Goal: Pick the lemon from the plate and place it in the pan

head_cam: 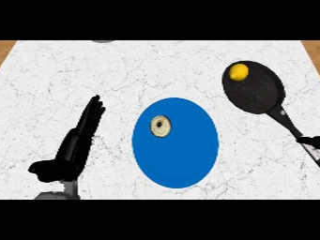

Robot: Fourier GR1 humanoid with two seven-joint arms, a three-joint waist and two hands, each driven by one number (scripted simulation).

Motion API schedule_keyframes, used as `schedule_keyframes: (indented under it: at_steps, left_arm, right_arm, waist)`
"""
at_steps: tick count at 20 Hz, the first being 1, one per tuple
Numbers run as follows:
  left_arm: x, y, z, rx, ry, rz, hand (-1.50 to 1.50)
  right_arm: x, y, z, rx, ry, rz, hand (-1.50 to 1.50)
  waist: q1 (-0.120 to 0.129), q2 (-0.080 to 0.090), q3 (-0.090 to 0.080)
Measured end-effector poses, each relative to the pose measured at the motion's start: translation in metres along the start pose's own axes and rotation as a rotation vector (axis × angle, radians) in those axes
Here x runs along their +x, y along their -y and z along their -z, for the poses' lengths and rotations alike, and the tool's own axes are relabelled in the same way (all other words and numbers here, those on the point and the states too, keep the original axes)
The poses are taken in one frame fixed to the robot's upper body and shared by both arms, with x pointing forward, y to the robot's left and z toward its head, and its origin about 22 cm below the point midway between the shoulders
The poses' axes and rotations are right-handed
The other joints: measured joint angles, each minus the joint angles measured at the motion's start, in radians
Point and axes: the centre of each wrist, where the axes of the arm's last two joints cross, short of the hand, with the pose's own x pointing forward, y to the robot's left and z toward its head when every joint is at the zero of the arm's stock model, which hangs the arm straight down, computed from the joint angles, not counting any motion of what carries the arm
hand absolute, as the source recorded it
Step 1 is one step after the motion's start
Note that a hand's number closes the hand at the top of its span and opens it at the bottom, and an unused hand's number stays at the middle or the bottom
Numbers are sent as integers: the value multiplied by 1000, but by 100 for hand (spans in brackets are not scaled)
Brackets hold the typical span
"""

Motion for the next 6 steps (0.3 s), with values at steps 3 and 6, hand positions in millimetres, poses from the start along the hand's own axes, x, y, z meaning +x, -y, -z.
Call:
schedule_keyframes:
  at_steps: [3, 6]
  left_arm:
    - [-1, 1, 3, -1, 1, 0, 0]
    - [-1, 10, 5, -1, 3, 8, 0]
  right_arm:
    - [4, 4, 2, 5, 7, -16, -150]
    - [4, 7, 1, -9, 28, -47, -150]
  waist:
    - [-2, -1, 0]
    - [-3, -1, 0]
